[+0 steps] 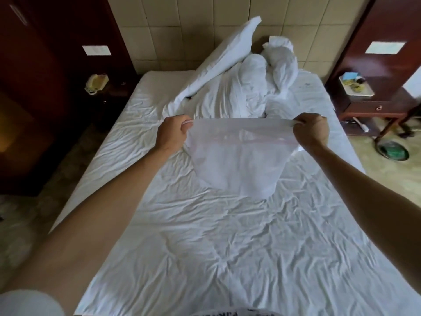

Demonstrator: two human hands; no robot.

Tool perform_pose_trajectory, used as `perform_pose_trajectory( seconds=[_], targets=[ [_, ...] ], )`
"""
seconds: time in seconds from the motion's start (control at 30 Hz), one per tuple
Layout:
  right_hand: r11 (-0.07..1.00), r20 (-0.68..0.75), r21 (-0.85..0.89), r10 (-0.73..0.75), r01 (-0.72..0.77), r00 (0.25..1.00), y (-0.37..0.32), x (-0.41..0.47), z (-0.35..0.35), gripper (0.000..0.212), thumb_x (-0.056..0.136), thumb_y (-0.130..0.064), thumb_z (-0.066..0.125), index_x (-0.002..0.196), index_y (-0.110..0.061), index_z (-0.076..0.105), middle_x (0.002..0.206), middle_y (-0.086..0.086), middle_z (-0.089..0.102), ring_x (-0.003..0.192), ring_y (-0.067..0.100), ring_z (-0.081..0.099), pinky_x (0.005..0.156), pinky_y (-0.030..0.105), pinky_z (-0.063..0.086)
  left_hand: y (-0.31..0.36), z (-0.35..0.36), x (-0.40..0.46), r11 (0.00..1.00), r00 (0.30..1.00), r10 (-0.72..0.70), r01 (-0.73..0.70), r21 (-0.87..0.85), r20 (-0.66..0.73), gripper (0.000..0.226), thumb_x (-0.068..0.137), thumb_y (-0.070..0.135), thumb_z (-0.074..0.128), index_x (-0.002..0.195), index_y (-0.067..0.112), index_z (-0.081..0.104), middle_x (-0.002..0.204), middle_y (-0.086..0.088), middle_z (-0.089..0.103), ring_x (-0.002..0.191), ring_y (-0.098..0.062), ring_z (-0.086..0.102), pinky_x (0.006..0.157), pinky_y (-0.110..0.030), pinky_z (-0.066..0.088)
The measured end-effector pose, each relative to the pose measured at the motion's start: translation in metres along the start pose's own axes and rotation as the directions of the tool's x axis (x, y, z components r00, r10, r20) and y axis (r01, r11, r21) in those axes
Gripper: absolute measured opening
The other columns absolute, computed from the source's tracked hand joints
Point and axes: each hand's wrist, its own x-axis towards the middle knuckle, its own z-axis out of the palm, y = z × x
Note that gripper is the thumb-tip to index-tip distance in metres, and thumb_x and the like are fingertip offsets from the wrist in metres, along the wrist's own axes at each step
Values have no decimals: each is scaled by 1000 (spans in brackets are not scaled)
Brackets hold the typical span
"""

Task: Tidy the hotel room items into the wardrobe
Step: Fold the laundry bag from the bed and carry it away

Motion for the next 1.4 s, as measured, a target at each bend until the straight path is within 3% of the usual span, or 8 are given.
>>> perform_pose_trajectory(
  seconds=[0.27, 0.47, 0.63, 0.77, 0.9, 1.03, 1.2, 1.4],
  targets=[
    [974, 232, -82, 225, -211, 946, 86, -114, 64, 39, 67, -19, 49, 92, -16, 79, 84, 13, 74, 77, 31, 64, 64, 26, 41, -57, 89, -110, 977, 941, -196, 210, -21, 275, 18, 97, 21, 61, 104, 10, 73, 101, -10, 75, 96, -29, 68, 70, -30, 44],
    [918, 440, -240, 392, -314, 808, 182, -248, 126, 25, 75, -16, 59, 90, -17, 80, 83, 14, 74, 84, 34, 68, 67, 26, 40, -110, 169, -250, 932, 789, -334, 359, 54, 516, 17, 96, 23, 62, 107, 18, 75, 107, 0, 76, 103, -23, 68, 82, -34, 53],
    [875, 514, -342, 479, -342, 711, 234, -336, 155, 24, 76, -8, 61, 88, -17, 80, 84, 13, 75, 84, 34, 68, 67, 25, 39, -137, 209, -341, 887, 650, -422, 440, 140, 632, 16, 97, 25, 61, 95, 15, 73, 95, -7, 74, 93, -30, 68, 78, -40, 54],
    [858, 530, -384, 506, -340, 680, 255, -369, 170, 27, 75, -5, 60, 88, -16, 80, 83, 14, 75, 81, 33, 67, 66, 24, 38, -147, 231, -376, 872, 616, -448, 462, 163, 648, 16, 97, 23, 61, 94, 10, 71, 96, -10, 74, 93, -31, 67, 70, -34, 47],
    [864, 518, -362, 500, -351, 695, 263, -372, 185, 33, 70, -14, 52, 86, -16, 80, 80, 14, 74, 78, 33, 67, 64, 28, 47, -156, 252, -378, 864, 613, -470, 465, 191, 635, 22, 97, 22, 62, 79, 9, 63, 83, -13, 69, 85, -35, 63, 63, -30, 29],
    [857, 458, -302, 514, -417, 725, 269, -344, 204, 38, 64, -19, 47, 85, -16, 79, 79, 12, 75, 80, 32, 68, 67, 31, 53, -166, 275, -341, 868, 657, -473, 464, 179, 587, 17, 93, 25, 66, 88, 9, 70, 87, -14, 71, 86, -35, 65, 65, -32, 38],
    [863, 348, -247, 504, -441, 791, 272, -274, 232, 27, 75, -6, 57, 89, -11, 79, 82, 15, 74, 82, 30, 67, 65, 25, 39, -175, 309, -258, 912, 771, -396, 392, 119, 498, 19, 93, 27, 66, 103, 12, 73, 98, -11, 75, 94, -33, 67, 76, -34, 49],
    [875, 319, -246, 480, -418, 817, 301, -212, 287, 23, 76, -20, 57, 78, -4, 73, 72, 24, 65, 76, 36, 64, 62, 28, 37, -187, 367, -196, 918, 791, -395, 360, 167, 468, 19, 95, 16, 61, 110, 11, 71, 108, -12, 72, 103, -35, 64, 76, -28, 41]
  ],
)
